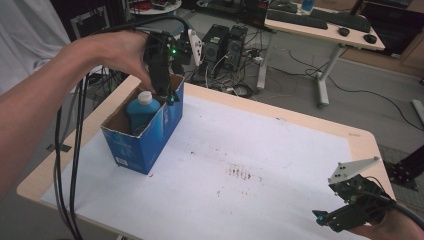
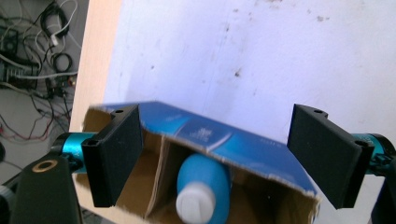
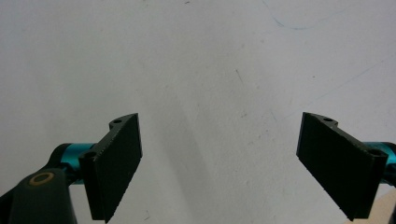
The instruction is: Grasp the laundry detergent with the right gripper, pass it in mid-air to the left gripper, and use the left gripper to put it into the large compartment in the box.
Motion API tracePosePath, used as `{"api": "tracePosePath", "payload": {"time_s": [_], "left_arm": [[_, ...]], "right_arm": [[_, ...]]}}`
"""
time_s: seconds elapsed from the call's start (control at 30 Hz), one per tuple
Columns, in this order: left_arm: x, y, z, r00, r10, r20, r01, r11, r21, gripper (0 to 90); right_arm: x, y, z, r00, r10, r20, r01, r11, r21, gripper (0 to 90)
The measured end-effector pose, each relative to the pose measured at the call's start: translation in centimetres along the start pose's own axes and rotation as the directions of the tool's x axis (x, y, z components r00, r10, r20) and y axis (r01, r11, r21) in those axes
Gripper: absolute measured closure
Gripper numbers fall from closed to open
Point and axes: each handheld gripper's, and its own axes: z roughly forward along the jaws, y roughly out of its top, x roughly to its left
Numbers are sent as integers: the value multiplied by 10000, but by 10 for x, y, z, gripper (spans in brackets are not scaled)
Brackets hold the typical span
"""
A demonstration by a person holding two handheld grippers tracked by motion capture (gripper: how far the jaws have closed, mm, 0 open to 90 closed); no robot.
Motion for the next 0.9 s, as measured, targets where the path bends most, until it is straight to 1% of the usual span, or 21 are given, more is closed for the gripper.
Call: {"api": "tracePosePath", "payload": {"time_s": [0.07, 0.13, 0.17, 0.27, 0.33, 0.37, 0.43, 0.5, 0.57, 0.6, 0.7, 0.73, 0.8, 0.83, 0.87, 0.9], "left_arm": [[-3, 11, 4, 9997, 226, 76, -227, 9997, 42, 183], [-8, 22, 9, 9992, 379, 123, -378, 9992, -90, 183], [-11, 28, 12, 9982, 574, 181, -573, 9983, -77, 182], [-19, 46, 23, 9949, 884, 481, -882, 9961, -70, 182], [-25, 57, 33, 9925, 993, 715, -986, 9950, -132, 167], [-30, 63, 39, 9916, 1052, 758, -1044, 9944, -148, 146], [-38, 74, 51, 9850, 1363, 1057, -1357, 9907, -138, 129], [-48, 84, 65, 9799, 1592, 1202, -1588, 9872, -135, 129], [-58, 92, 79, 9736, 1840, 1351, -1837, 9829, -143, 129], [-63, 96, 85, 9695, 1992, 1428, -2002, 9797, -72, 129], [-76, 103, 103, 9605, 2180, 1727, -2215, 9752, 9, 129], [-79, 105, 108, 9567, 2264, 1830, -2315, 9728, 67, 129], [-85, 107, 117, 9522, 2311, 1997, -2389, 9709, 158, 129], [-87, 108, 121, 9512, 2324, 2031, -2403, 9706, 147, 129], [-88, 108, 124, 9528, 2245, 2045, -2317, 9727, 118, 129], [-89, 109, 127, 9528, 2210, 2083, -2285, 9735, 126, 129]], "right_arm": [[-1, 0, 0, 10000, -15, 5, 15, 10000, 0, 136], [0, 0, 0, 10000, 42, 26, -42, 10000, -9, 136], [0, 0, 0, 10000, 60, 31, -60, 10000, -23, 136], [-1, 1, 0, 10000, 18, 3, -18, 10000, 30, 136], [-3, 2, -1, 10000, 67, 10, -67, 10000, 12, 136], [-4, 3, -1, 10000, 84, 50, -85, 10000, 25, 136], [-6, 5, -2, 10000, 67, 40, -67, 10000, -10, 136], [-6, 7, -3, 10000, 57, 74, -57, 10000, -14, 136], [-6, 8, -3, 9999, 77, 80, -77, 10000, 6, 136], [-7, 8, -3, 9999, 43, 95, -43, 10000, 10, 136], [-8, 9, -4, 9999, 4, 126, -6, 10000, 99, 136], [-9, 9, -4, 9999, 73, 124, -74, 9999, 93, 136], [-10, 9, -6, 9998, 78, 172, -79, 9999, 87, 136], [-11, 9, -7, 9998, 69, 178, -71, 9999, 93, 136], [-11, 8, -8, 9998, 76, 174, -78, 9999, 101, 136], [-11, 8, -8, 9998, 53, 181, -55, 9999, 93, 136]]}}
